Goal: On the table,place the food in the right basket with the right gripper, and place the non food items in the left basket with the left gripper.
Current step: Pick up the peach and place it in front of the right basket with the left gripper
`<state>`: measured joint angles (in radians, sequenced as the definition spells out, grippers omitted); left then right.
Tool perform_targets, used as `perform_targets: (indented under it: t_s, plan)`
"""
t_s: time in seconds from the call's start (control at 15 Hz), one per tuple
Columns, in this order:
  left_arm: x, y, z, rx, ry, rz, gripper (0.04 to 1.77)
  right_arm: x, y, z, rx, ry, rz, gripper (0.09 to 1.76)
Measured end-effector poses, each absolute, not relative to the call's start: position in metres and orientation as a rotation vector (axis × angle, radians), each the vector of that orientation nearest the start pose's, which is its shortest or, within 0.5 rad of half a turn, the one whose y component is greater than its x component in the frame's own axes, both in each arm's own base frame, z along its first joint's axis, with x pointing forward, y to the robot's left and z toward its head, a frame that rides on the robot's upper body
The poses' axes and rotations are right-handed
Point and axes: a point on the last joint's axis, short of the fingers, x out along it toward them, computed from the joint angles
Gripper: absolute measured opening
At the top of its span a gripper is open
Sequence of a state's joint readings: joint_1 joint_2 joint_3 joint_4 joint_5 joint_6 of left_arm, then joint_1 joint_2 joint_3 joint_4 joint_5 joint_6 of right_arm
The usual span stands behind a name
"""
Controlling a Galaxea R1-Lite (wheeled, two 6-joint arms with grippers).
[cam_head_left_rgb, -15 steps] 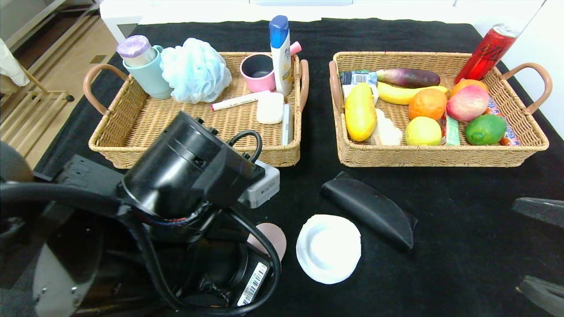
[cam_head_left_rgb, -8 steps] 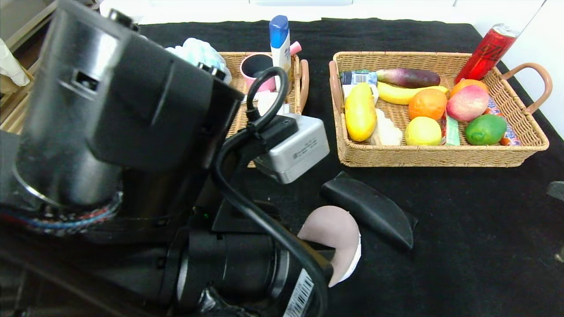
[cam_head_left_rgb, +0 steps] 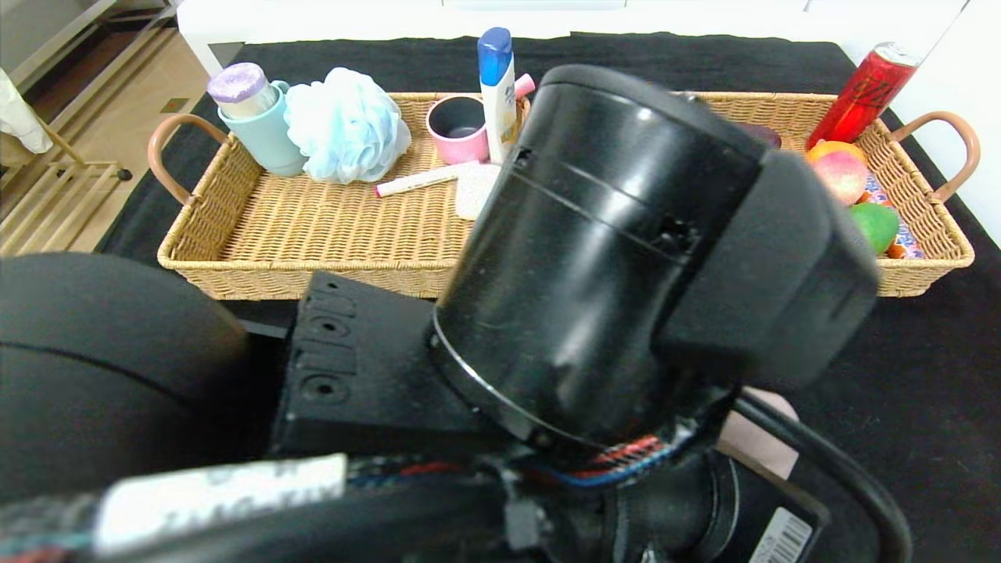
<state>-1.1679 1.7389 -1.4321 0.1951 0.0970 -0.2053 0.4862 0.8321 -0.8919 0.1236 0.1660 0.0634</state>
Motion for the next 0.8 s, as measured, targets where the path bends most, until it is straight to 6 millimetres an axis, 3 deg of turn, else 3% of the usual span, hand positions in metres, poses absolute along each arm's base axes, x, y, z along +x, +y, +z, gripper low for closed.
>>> perform_targets:
  t_s: [0.8]
  plan:
    - [0.146, -0.349, 0.200, 0.225, 0.604, -0.890, 0.15, 0.068, 0.025, 0.316, 0.072, 0.042, 0.468, 1.71]
